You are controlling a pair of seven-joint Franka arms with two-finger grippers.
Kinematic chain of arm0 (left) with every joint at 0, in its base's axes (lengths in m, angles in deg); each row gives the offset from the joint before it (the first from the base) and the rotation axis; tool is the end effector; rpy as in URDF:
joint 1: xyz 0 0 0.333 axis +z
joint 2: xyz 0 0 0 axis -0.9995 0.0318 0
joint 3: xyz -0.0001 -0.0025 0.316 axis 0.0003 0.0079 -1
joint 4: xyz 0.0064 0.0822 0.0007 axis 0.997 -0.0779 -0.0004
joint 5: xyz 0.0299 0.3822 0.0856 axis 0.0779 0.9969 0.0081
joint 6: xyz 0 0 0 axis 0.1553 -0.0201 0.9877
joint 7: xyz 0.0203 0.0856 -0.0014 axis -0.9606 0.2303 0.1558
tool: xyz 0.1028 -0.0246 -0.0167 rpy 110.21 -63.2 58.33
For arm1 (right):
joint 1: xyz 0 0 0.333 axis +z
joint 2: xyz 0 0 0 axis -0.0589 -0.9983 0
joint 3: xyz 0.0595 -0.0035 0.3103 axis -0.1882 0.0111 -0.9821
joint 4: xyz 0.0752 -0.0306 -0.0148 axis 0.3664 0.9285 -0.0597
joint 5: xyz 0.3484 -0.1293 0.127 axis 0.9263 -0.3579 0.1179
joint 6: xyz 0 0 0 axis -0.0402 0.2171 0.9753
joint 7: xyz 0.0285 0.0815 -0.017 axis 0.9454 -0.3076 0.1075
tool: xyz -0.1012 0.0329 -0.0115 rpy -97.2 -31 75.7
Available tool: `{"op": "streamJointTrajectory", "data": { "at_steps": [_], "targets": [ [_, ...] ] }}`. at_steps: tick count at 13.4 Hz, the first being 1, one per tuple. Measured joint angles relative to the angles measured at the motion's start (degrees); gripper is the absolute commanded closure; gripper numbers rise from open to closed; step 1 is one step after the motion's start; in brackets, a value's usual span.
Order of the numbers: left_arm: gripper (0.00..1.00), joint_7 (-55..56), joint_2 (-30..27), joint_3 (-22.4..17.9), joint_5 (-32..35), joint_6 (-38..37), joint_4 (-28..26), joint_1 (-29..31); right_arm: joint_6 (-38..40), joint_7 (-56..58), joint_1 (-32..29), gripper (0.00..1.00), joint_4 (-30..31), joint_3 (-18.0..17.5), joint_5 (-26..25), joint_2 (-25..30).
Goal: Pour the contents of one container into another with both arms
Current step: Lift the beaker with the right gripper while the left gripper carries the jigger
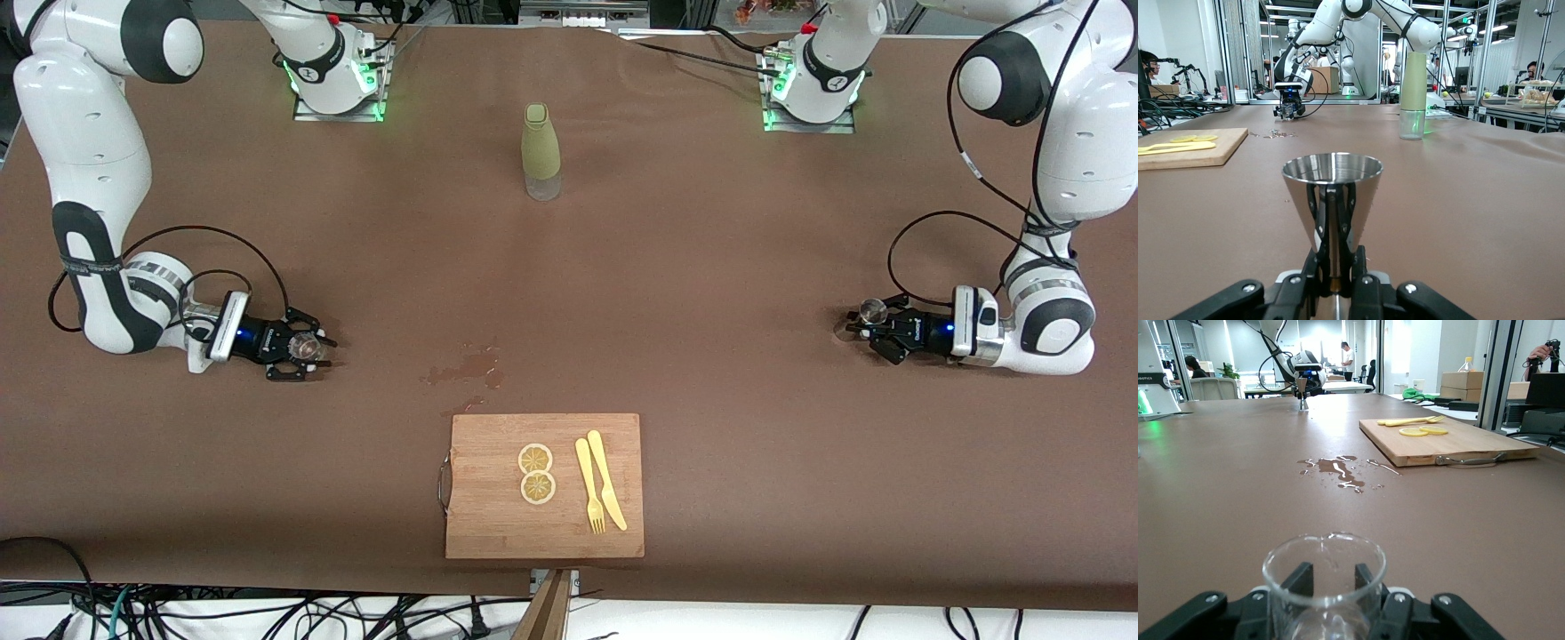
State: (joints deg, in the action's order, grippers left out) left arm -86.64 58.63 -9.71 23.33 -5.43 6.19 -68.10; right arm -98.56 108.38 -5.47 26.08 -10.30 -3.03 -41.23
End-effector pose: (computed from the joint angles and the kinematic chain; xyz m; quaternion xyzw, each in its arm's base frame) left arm 0.5793 0.1678 0.0827 0.4908 -0.6033 0.4016 0.4837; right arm 0.5897 -0.0767 0.0653 -0.6039 -0.5242 -0.4476 0.4002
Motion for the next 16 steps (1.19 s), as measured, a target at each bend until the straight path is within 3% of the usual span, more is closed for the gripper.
{"op": "streamJointTrajectory", "data": {
  "at_steps": [5, 9, 16],
  "targets": [
    [1.00, 2.56, -6.40, 0.18, -0.11, 0.81, 0.83, -1.90, 0.00, -2.38, 0.82, 0.81, -1.84, -0.09, 0.04, 0.00],
    [1.00, 8.54, -8.92, 2.25, -3.41, 7.07, -0.17, -9.43, -0.10, -9.37, 2.83, 0.82, -6.27, -0.49, 0.05, 0.01],
    [1.00, 21.36, -8.95, 14.93, -13.48, 27.20, -1.53, -18.15, -2.17, -23.27, 7.54, 0.82, -14.72, -0.68, 0.04, 0.17]
  ]
}}
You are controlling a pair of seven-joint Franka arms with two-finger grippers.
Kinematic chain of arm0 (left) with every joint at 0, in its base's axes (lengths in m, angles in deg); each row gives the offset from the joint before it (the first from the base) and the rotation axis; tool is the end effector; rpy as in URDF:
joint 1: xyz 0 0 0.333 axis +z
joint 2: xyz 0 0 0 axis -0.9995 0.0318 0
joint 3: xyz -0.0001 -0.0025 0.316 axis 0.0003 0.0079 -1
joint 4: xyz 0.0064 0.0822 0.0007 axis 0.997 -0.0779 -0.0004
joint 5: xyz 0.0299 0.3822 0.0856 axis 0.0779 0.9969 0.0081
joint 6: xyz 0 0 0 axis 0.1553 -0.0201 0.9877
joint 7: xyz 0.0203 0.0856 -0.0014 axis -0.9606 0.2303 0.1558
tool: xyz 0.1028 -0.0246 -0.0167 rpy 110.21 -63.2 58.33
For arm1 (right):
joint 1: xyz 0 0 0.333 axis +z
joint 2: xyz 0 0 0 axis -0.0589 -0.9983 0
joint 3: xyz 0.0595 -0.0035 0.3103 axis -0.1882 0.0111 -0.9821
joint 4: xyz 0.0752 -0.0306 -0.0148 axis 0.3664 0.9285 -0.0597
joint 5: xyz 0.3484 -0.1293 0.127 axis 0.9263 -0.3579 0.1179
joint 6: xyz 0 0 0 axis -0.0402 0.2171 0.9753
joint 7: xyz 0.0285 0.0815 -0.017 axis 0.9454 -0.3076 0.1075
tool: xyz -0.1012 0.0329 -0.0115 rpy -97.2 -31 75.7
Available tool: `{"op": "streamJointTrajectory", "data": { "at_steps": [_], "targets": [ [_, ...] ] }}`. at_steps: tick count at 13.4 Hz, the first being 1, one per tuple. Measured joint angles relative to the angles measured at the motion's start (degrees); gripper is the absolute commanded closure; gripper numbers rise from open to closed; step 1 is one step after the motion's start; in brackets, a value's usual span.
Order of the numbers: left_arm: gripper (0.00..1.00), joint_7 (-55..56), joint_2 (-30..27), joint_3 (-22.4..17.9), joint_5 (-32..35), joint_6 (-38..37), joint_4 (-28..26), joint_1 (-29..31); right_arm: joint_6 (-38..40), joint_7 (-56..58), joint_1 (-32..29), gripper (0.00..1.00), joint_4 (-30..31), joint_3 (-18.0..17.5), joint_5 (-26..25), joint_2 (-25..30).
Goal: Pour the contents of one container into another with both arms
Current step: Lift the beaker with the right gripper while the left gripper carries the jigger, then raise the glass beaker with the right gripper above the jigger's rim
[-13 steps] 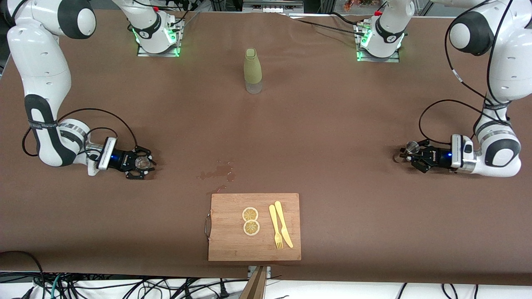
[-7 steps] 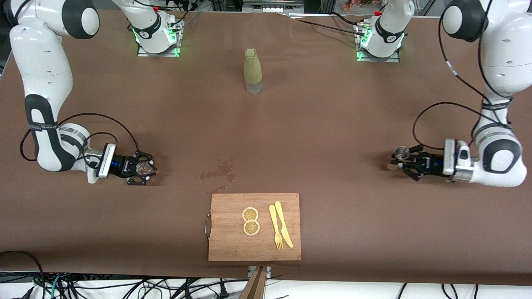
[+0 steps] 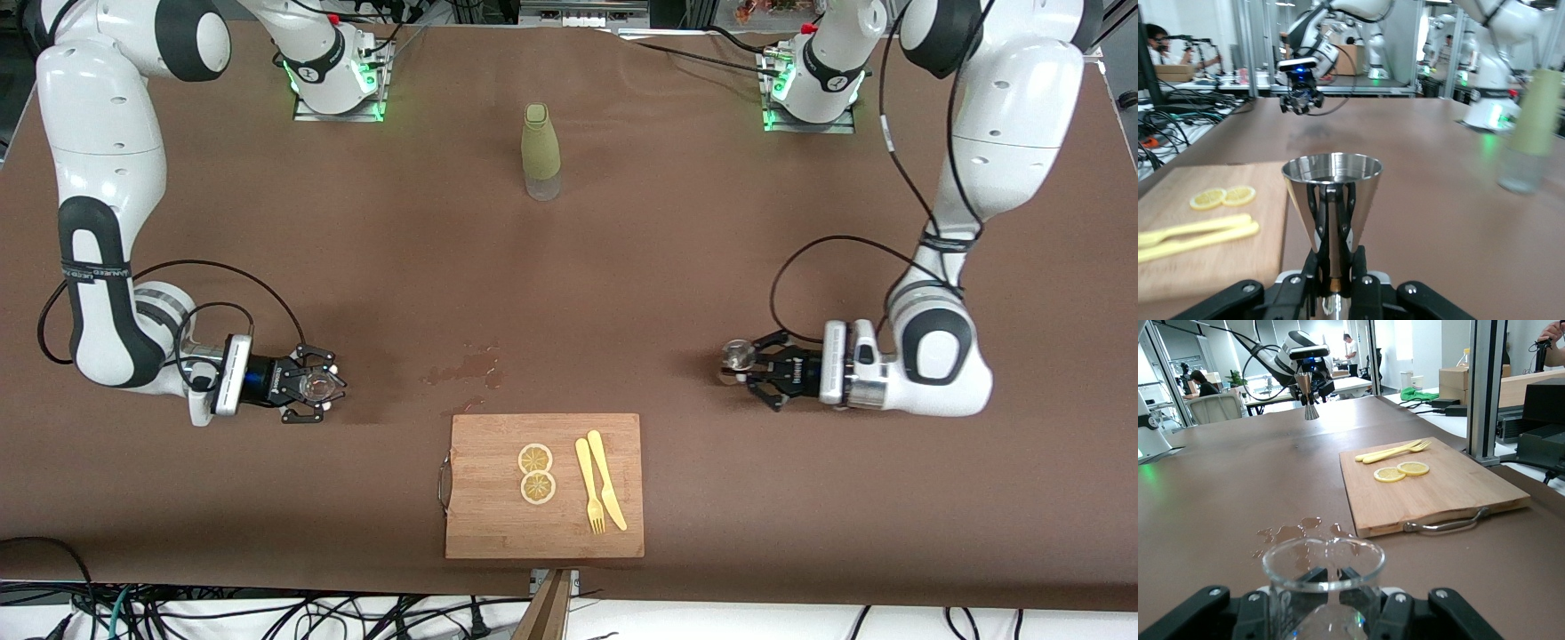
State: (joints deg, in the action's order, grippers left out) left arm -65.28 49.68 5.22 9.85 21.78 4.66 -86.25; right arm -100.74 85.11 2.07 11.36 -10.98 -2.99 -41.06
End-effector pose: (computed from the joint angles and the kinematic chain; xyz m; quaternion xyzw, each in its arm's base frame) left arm 0.6779 -0.1348 0.1824 0.5397 -0.5916 0.3910 0.4538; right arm 0.6876 0.0036 0.1521 -0.6307 -0.5111 -0.3964 0.4288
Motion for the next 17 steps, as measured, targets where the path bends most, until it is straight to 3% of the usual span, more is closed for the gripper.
{"op": "streamJointTrajectory", "data": {
  "at_steps": [3, 6, 11, 14, 17],
  "targets": [
    [1.00, 2.66, 0.22, 1.30, -8.93, 9.78, -0.52, -6.63, -1.50, -2.29, 2.33, 0.82, -0.55, -0.31, -0.13, -0.02],
    [1.00, 5.57, 0.62, 1.41, -14.12, 19.13, -0.49, -12.98, -5.11, -3.86, 3.79, 0.82, -0.56, -3.30, -1.49, -0.02],
    [1.00, 13.27, 1.28, 1.29, -17.29, 31.74, 2.32, -22.70, -9.72, -9.50, 6.60, 0.82, -0.81, -5.55, -4.70, 0.03],
    [1.00, 14.72, 2.89, -1.53, -20.24, 36.01, 5.00, -29.22, -9.82, -12.42, 7.25, 0.82, -1.26, -5.75, -5.25, 0.63],
    [1.00, 16.33, 5.10, -7.12, -24.94, 36.69, 8.18, -35.41, -9.81, -18.05, 7.41, 0.82, -3.33, -5.95, -10.79, 2.23]
  ]
}}
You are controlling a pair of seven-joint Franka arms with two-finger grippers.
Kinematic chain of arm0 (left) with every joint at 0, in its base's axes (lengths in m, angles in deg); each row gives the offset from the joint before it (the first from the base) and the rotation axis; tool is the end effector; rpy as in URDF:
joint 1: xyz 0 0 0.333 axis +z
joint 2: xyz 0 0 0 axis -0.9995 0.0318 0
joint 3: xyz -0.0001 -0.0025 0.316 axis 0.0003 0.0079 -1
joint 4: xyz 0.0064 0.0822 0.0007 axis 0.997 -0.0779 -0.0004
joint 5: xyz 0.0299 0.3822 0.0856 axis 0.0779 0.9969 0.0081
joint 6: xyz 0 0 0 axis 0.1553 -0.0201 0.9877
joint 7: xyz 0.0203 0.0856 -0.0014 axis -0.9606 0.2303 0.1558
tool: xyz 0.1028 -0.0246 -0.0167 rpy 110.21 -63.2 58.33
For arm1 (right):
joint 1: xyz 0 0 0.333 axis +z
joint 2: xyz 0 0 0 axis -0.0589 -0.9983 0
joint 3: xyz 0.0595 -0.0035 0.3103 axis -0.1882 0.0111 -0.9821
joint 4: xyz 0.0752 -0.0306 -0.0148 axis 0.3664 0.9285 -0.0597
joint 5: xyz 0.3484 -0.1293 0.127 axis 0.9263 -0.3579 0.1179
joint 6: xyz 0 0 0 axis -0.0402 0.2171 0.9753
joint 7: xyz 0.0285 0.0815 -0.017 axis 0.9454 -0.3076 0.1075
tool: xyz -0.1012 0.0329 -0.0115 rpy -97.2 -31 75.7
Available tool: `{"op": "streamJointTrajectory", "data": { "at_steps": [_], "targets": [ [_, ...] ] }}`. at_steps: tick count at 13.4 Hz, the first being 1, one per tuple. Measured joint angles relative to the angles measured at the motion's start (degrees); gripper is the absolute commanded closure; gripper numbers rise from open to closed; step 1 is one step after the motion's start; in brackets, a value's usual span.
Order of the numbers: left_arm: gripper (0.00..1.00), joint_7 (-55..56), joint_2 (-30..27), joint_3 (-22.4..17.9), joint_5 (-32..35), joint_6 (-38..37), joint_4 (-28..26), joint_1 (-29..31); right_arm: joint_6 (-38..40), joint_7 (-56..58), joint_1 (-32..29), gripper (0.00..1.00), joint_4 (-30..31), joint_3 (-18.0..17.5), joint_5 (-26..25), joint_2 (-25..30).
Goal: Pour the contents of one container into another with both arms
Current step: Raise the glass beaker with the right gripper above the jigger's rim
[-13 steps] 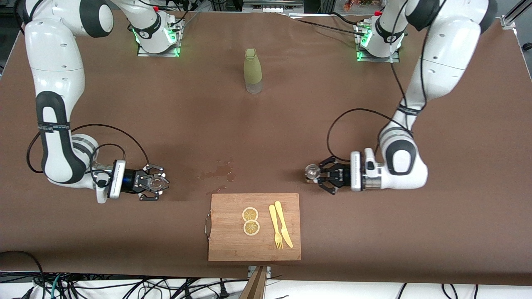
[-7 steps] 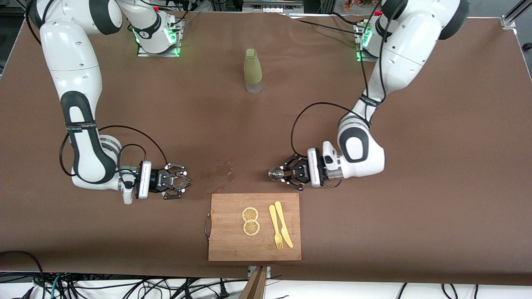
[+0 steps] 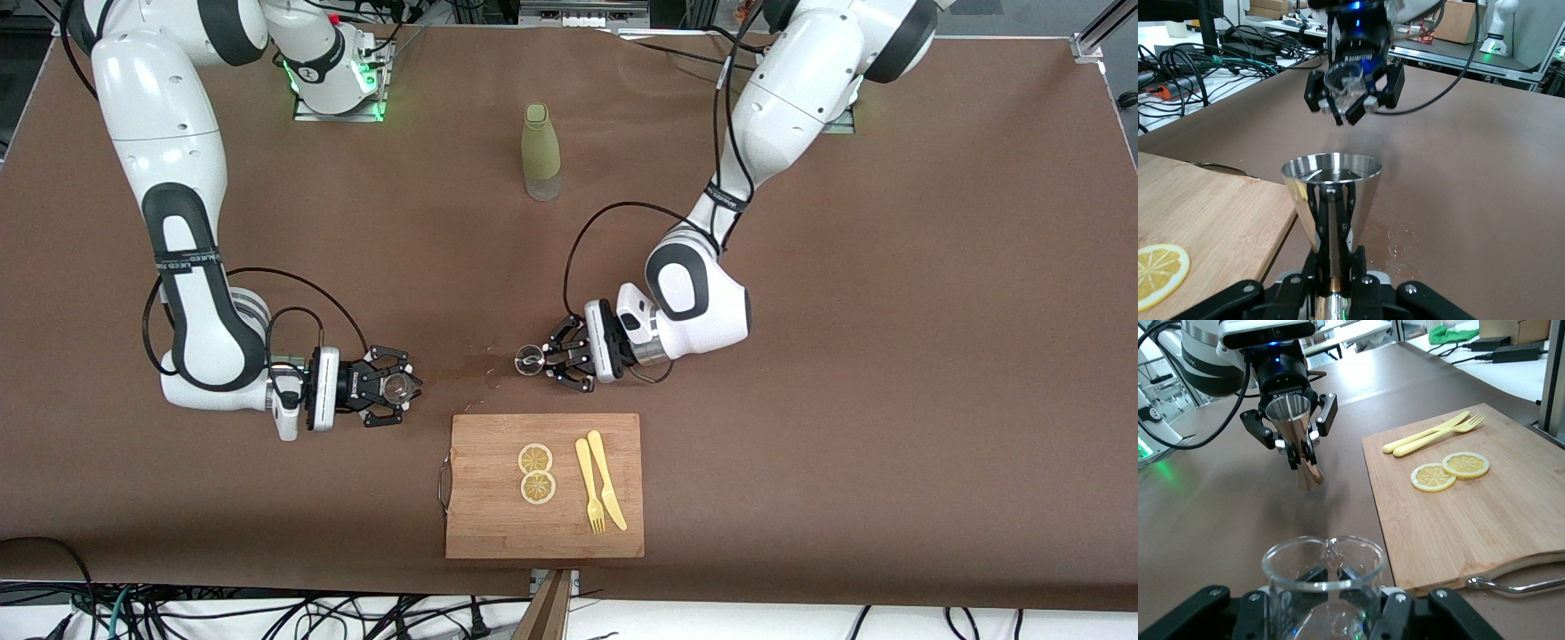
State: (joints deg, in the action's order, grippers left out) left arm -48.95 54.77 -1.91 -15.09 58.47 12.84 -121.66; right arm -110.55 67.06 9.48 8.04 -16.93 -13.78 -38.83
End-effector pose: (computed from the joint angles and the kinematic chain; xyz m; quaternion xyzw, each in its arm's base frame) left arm 0.6211 -0.4227 0.1665 0.6911 -0.4948 0.3732 0.3718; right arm 0.7007 0.1307 0.1893 -0.6716 -0.5350 -0.2837 0.4270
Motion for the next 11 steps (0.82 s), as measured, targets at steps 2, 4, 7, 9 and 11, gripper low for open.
{"op": "streamJointTrajectory", "data": {
  "at_steps": [2, 4, 7, 9, 11],
  "targets": [
    [1.00, 4.27, 1.75, -4.12, -0.64, 0.77, 3.03, -3.78, 0.01, -5.14, 0.06, 0.82, -1.23, -0.88, -3.66, 1.41],
    [1.00, 9.21, 3.36, -7.34, -0.64, 2.68, 6.15, -7.21, -0.13, -9.20, 0.23, 0.82, -2.13, -2.05, -6.65, 2.05],
    [1.00, 15.10, 5.27, -10.54, -0.64, 3.84, 9.21, -10.75, -1.35, -15.13, 0.36, 0.82, -4.36, -3.87, -12.04, 2.16],
    [1.00, 16.63, 6.45, -11.98, -1.98, 4.15, 10.20, -12.16, -2.63, -18.11, 0.44, 0.82, -4.76, -5.22, -15.11, 2.16],
    [1.00, 17.36, 8.33, -13.56, -4.54, 4.26, 12.08, -13.56, -3.28, -19.96, 0.81, 0.82, -5.02, -5.80, -17.21, 2.15]
  ]
}}
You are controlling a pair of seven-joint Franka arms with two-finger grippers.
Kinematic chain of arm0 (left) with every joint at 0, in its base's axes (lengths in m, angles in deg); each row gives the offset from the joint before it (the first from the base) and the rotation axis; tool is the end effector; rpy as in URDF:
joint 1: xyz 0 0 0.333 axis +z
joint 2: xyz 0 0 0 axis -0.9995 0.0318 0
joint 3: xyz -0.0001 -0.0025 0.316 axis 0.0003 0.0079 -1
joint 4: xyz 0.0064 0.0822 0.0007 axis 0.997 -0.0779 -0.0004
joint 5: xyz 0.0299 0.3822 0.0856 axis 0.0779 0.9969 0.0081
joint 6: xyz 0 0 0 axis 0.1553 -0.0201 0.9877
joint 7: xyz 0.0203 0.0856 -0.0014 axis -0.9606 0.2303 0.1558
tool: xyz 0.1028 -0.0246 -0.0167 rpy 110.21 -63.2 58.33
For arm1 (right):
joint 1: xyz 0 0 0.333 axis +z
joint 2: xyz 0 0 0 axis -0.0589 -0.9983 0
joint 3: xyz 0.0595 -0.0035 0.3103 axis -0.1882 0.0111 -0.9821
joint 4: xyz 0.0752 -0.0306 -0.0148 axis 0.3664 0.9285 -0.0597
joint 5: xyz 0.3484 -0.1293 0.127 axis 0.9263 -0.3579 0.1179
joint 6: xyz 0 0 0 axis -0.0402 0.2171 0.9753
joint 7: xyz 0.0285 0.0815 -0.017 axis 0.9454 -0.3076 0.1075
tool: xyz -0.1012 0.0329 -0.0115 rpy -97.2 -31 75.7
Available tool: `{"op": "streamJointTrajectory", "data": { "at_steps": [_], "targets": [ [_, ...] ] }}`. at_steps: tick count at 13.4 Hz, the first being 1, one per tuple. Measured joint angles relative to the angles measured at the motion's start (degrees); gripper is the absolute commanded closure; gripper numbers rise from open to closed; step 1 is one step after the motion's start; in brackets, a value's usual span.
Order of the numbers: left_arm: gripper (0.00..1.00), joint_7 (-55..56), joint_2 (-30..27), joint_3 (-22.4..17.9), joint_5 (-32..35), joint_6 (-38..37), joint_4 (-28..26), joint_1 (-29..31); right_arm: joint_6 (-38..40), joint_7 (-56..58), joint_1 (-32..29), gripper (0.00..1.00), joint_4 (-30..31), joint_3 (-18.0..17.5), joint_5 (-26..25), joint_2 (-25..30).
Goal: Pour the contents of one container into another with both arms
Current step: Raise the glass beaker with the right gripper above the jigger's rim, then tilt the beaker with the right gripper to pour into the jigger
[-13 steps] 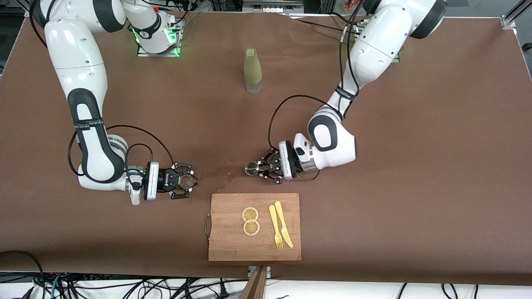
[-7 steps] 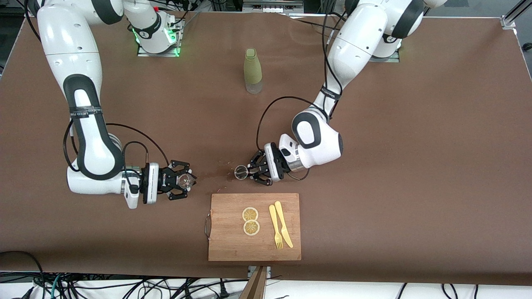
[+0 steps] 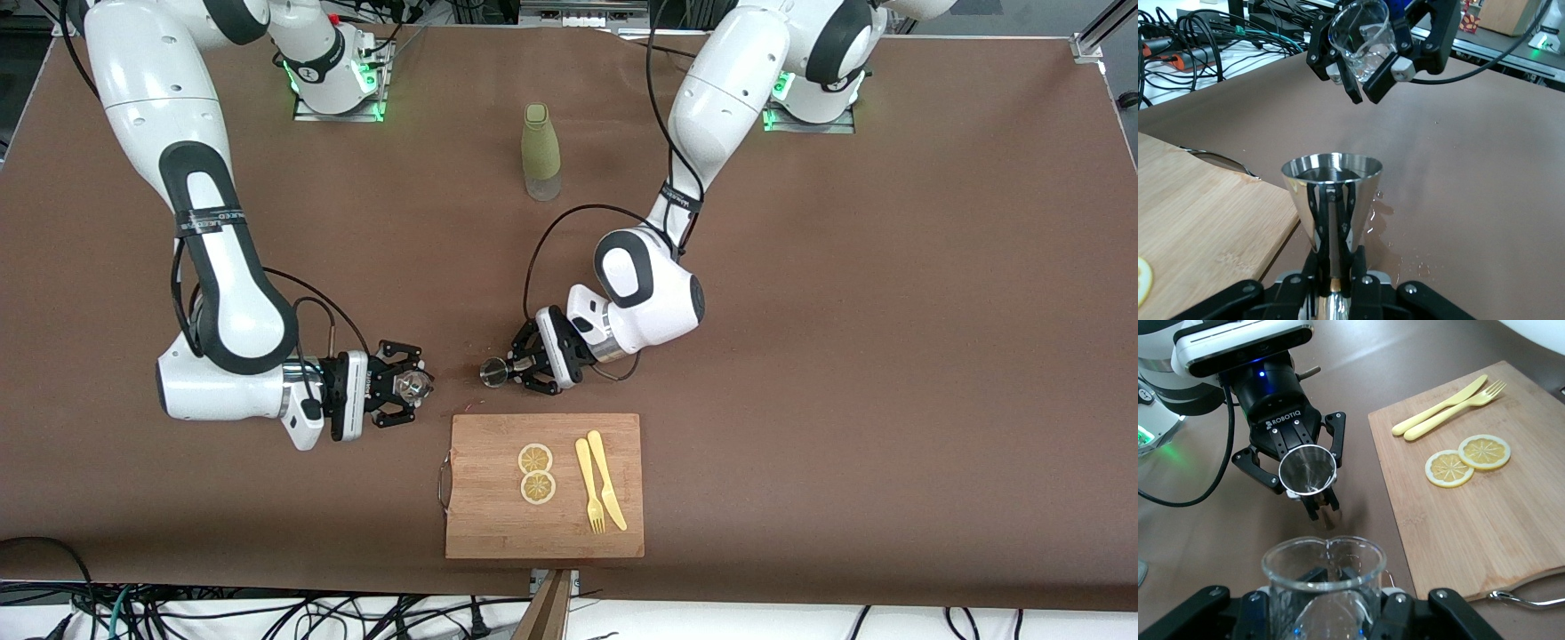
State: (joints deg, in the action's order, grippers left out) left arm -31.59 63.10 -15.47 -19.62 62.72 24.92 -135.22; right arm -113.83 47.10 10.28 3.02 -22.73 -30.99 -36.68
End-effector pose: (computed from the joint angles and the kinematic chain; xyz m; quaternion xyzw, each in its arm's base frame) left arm 0.6182 -0.4830 0.1626 0.7443 -0.4462 0.3523 0.3503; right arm 0.7106 0.1825 0.2445 -0.7210 -0.5470 -0.1835 0.3837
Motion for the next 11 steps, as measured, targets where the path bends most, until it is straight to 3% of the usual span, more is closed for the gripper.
{"op": "streamJointTrajectory", "data": {
  "at_steps": [11],
  "targets": [
    [1.00, 13.21, 6.12, -8.68, -0.31, 3.22, 7.33, -6.77, -2.79, -9.41, 2.16, 0.82, -2.21, -2.63, -9.82, 0.02]
  ]
}}
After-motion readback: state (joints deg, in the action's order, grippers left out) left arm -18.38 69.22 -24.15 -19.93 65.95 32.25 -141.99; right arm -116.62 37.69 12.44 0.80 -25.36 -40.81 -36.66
